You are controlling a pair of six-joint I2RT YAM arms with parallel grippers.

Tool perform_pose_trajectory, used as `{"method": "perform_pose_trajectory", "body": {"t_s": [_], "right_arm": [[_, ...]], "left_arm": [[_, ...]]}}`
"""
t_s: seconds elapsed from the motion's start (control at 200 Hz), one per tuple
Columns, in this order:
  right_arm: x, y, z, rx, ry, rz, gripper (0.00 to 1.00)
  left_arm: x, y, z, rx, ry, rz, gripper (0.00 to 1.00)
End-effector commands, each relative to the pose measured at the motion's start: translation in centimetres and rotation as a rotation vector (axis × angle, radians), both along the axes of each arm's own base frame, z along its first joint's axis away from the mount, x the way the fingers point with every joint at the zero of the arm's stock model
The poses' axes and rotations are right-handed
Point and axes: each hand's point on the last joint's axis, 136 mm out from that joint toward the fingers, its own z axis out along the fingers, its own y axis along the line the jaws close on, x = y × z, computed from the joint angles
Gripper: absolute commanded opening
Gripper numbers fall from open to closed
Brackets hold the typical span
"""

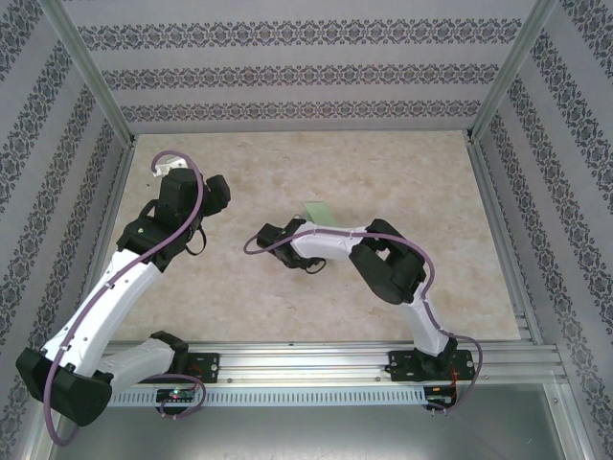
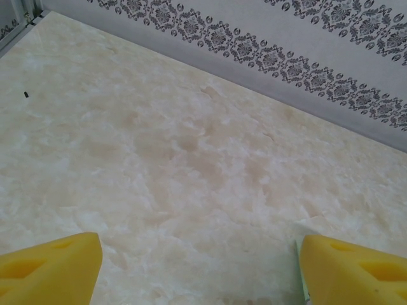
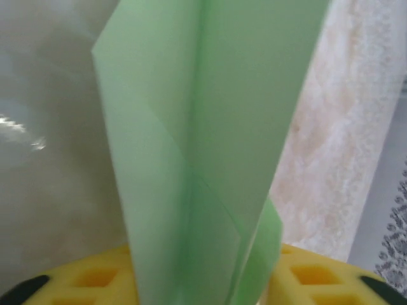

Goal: Fold a paper plane with a square sheet of paper (fold left side to right side)
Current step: Turn over the paper at the center of the table.

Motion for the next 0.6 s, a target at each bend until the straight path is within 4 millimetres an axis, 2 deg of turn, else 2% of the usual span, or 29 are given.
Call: {"method": "perform_pose_trajectory", "body": {"t_s": [0.0,0.06,0.15,0.25,0.435,0.595], "right_arm": [[-1.5,1.9,1.1,0.168,0.049,0.008,0.56],[-2.4,2.5,1.7,0.263,0.080,0.007,0.62],[-3.4,3.1,3.9,0.397,0.090,0.010,0.71],[-3.7,2.4,6.9,0.518,0.060,-0.003,0.75],[-2.6,-0.8,12.4,0.844,-0.019,-0.072,0.77],[-1.3,-3.9,15.4,1.179,-0.111,-0.119,0.83]], "left_arm": [[0.0,0.0,-0.6,0.015,0.023,-0.010,0.83],[0.2,-0.4,-1.1,0.011,0.038,-0.024,0.83],[0.6,-1.4,-2.2,-0.011,0.072,-0.058,0.87],[1.4,-3.1,-4.1,-0.073,0.129,-0.112,0.88],[3.3,-9.8,-7.9,-0.286,0.222,-0.341,0.87],[4.7,-15.5,-11.3,-0.468,0.298,-0.506,0.85]]}}
